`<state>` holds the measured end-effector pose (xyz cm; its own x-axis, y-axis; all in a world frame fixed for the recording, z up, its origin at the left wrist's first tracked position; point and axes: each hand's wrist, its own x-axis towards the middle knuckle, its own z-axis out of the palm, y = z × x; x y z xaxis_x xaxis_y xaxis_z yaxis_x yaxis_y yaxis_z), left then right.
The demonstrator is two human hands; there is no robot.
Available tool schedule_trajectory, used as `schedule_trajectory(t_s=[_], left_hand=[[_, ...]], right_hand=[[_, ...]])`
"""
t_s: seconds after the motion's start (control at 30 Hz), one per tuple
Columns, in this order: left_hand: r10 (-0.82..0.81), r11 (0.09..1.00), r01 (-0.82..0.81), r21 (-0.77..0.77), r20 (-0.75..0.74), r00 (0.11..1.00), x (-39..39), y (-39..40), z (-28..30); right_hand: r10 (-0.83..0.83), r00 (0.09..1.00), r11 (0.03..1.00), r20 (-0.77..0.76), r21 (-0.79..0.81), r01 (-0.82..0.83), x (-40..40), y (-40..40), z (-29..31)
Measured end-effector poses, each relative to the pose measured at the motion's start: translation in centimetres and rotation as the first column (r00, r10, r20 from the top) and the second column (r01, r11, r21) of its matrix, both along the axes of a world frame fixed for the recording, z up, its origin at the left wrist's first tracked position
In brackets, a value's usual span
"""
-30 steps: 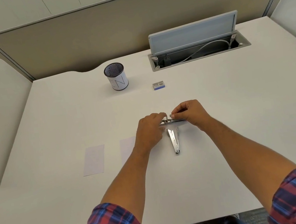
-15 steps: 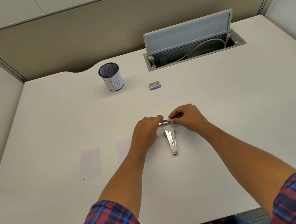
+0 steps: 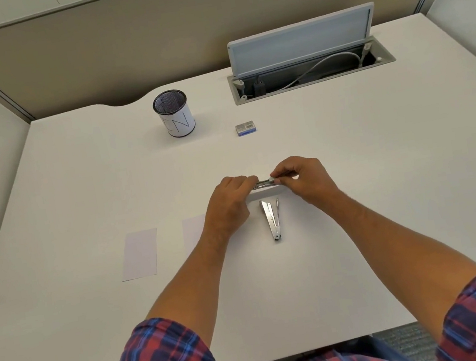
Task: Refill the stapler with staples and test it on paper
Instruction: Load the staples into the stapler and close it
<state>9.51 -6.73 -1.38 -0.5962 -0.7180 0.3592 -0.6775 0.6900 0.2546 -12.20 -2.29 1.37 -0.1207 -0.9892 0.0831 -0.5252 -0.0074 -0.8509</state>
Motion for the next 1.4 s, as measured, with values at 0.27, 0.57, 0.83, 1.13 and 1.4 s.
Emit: schedule_trajectory(t_s=[0.27,0.57,0.83,1.13,1.4], left_hand=[[-0.011,1.0,0.01,-0.029,-0.017,1.0,-0.3,0.1,0.5],[0.006,1.0,-0.006,-0.013,-0.065,0.998,-0.6,0.4,0.8],[0.028,0.999,-0.026,0.03,-0.072,0.997,-0.6,0.2,0.9],[0.018,0.999,-0.015,0.044,-0.071,0.997,-0.7,0.4,1.0],[0.04,0.997,-0.037,0.065,-0.051,0.998,-0.8,0.1,1.5]], right_hand=[[0.109,0.987,0.985,-0.116,-0.121,-0.123,0.8,-0.4,0.6],[0.214,0.911,0.952,-0.351,-0.134,-0.276,1.2,-1.2,0.7],[0.189,0.941,0.967,-0.28,-0.115,-0.228,1.1,-1.4,0.5],[0.209,0.867,0.931,-0.452,-0.178,-0.317,1.6,-1.2,0.5],[0.174,0.888,0.936,-0.426,-0.209,-0.284,1.3,-1.1,0.5]])
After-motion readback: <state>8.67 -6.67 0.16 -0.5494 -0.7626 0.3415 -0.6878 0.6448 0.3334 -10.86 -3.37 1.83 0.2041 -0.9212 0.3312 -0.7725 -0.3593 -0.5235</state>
